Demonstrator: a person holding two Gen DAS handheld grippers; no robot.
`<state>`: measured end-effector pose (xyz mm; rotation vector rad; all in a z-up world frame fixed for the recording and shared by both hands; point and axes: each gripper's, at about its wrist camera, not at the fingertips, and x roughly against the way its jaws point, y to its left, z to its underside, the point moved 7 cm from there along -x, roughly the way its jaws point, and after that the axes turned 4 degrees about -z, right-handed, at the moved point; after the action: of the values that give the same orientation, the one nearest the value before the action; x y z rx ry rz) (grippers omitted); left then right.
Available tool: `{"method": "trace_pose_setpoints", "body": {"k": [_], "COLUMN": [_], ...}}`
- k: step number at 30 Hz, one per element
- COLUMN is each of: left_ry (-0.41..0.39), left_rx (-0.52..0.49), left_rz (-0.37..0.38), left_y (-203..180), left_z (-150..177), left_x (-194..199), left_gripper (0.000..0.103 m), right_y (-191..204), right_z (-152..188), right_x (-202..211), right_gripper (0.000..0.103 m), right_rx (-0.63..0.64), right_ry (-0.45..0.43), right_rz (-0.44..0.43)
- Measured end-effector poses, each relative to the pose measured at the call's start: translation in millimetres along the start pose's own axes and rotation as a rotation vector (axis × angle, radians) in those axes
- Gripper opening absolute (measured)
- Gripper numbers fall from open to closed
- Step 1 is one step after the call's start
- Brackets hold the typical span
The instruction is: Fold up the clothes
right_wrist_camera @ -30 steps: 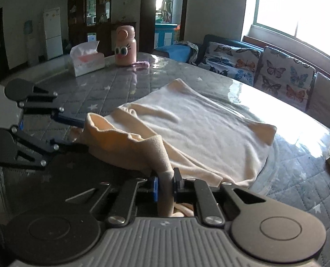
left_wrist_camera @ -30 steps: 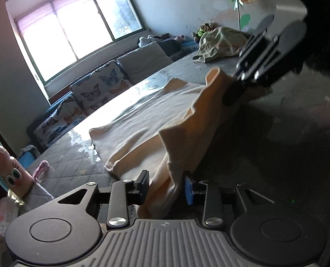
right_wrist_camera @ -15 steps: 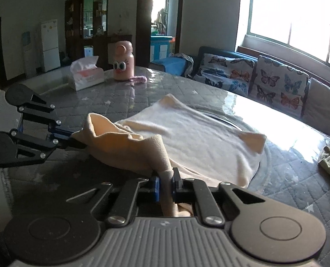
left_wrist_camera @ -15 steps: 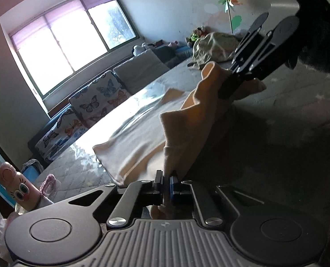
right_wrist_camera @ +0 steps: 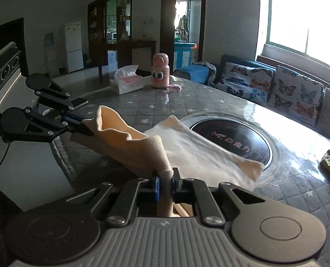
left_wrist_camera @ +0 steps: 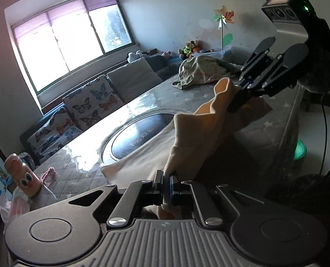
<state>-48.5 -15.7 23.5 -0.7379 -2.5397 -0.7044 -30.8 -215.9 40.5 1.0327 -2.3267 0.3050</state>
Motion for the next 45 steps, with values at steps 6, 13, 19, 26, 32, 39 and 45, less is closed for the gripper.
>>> {"method": "trace_pose_setpoints", "body": {"k": [6, 13, 19, 26, 32, 39, 45], "left_ry": [-0.002, 0.031, 0.127, 0.204, 0.216, 0.154, 0.091], "left_rx": [0.059, 0.106, 0.146, 0.224, 0.23, 0.294, 0.282], "left_rz": [-0.035, -0.073, -0.069, -0.088, -0.168, -0.21, -0.18], "left_y": [20.9, 64.6, 88.7, 104.2, 121.8, 132.0, 112.5], "left_z": [-13.8, -29.9, -18.8, 3.6, 7.1, -10.4, -31.6], "left_x": [-28.4, -97.4, -174.3, -216.0, -214.5, -188.0, -165.6], "left_gripper": [0.006, 0.006, 0.006, 0.016, 0.033, 0.033, 0.033], "right_y": [-20.2, -72.4, -118.2, -152.9, -179.0, -157.4, -154.4], "right_z": [-17.4, -46.7, -48.4, -17.4, -6.8, -10.1, -6.0], "right_x": [-9.9, -56.8, -114.9, -164.7, -143.2, -125.4, -141.5], "right_gripper": [0.008, 0.008, 0.008, 0.02, 0.033, 0.032, 0.032], "right_rx": [-0.029, -0.088, -0.178, -0.289, -0.379, -0.354, -0.355], "right_ry": [-0.011, 0.023, 0.086, 0.155, 0.091, 0.044, 0.08], "right_rz": [0.009, 0.023, 0.044, 0.104, 0.19, 0.163, 0.164]}}
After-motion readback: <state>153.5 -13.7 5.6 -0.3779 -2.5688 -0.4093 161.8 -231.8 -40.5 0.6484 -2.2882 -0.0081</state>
